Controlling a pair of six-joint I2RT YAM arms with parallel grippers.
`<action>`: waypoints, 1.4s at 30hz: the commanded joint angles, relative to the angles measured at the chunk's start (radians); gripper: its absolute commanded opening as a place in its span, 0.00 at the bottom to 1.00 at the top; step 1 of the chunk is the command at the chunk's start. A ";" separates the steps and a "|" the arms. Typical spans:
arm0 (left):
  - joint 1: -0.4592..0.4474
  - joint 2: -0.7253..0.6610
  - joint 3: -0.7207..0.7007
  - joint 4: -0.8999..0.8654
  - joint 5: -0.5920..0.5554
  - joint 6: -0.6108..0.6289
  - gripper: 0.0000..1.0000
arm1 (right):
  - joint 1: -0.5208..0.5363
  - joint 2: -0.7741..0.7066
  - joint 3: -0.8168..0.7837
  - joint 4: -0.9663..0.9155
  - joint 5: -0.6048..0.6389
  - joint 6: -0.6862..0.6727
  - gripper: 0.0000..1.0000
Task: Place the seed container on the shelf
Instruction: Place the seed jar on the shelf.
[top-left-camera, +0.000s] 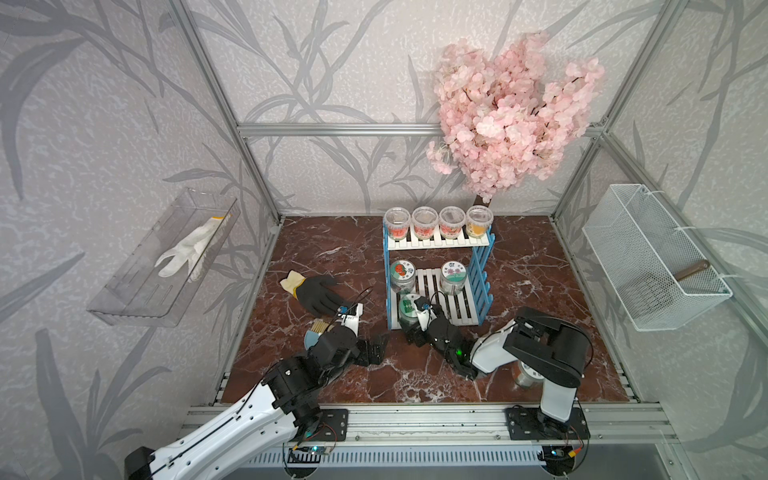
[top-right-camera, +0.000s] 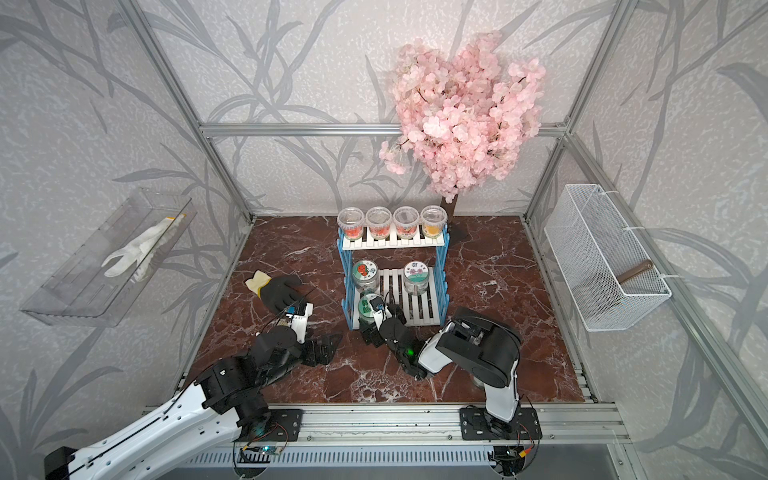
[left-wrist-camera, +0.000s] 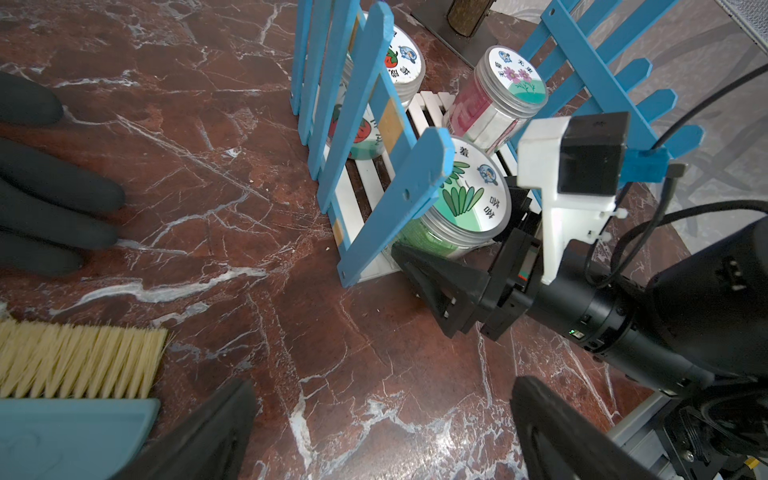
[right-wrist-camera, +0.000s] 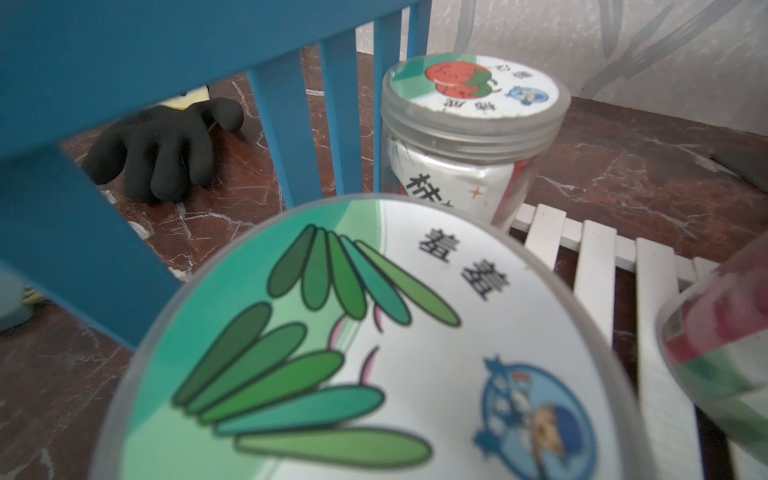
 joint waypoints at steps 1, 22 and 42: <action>-0.001 -0.002 -0.006 0.013 0.005 0.003 1.00 | -0.007 -0.068 -0.015 -0.053 -0.032 0.014 0.95; -0.001 0.006 -0.023 0.017 0.009 -0.004 1.00 | -0.009 -0.046 0.044 0.022 -0.020 0.003 0.80; -0.001 0.012 -0.033 0.027 0.001 -0.001 1.00 | -0.031 0.018 0.118 -0.013 -0.053 0.030 0.82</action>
